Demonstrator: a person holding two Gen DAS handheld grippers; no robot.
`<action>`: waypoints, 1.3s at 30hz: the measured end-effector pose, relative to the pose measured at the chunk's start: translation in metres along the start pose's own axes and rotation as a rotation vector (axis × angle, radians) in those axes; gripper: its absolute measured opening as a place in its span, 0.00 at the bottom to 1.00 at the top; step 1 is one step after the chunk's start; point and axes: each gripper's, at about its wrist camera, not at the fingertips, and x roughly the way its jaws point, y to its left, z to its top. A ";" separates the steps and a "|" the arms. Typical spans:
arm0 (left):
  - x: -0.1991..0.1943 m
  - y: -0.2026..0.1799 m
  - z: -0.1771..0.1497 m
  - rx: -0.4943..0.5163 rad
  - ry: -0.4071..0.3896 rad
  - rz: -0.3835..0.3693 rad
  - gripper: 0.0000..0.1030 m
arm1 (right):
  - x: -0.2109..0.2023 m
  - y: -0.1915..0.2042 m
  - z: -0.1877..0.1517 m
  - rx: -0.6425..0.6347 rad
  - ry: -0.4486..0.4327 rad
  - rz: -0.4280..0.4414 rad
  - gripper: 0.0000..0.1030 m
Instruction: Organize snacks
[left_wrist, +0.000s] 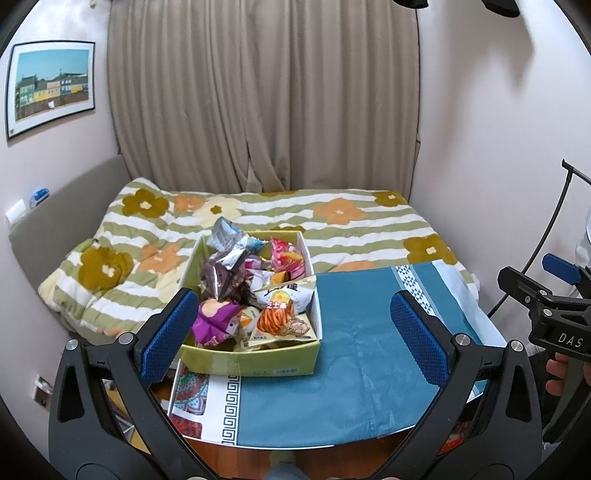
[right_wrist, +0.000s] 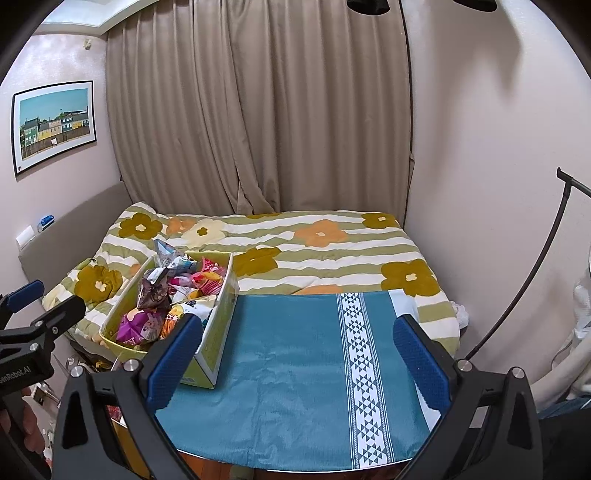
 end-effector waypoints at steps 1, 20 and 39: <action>0.000 0.000 0.001 0.001 0.000 0.000 1.00 | 0.000 -0.001 0.000 0.001 0.001 -0.001 1.00; 0.001 0.002 0.003 0.002 -0.003 0.006 1.00 | 0.003 -0.001 0.000 0.004 0.015 -0.032 1.00; -0.007 -0.005 -0.006 0.012 -0.017 0.041 1.00 | 0.002 0.001 0.001 -0.001 0.018 -0.026 1.00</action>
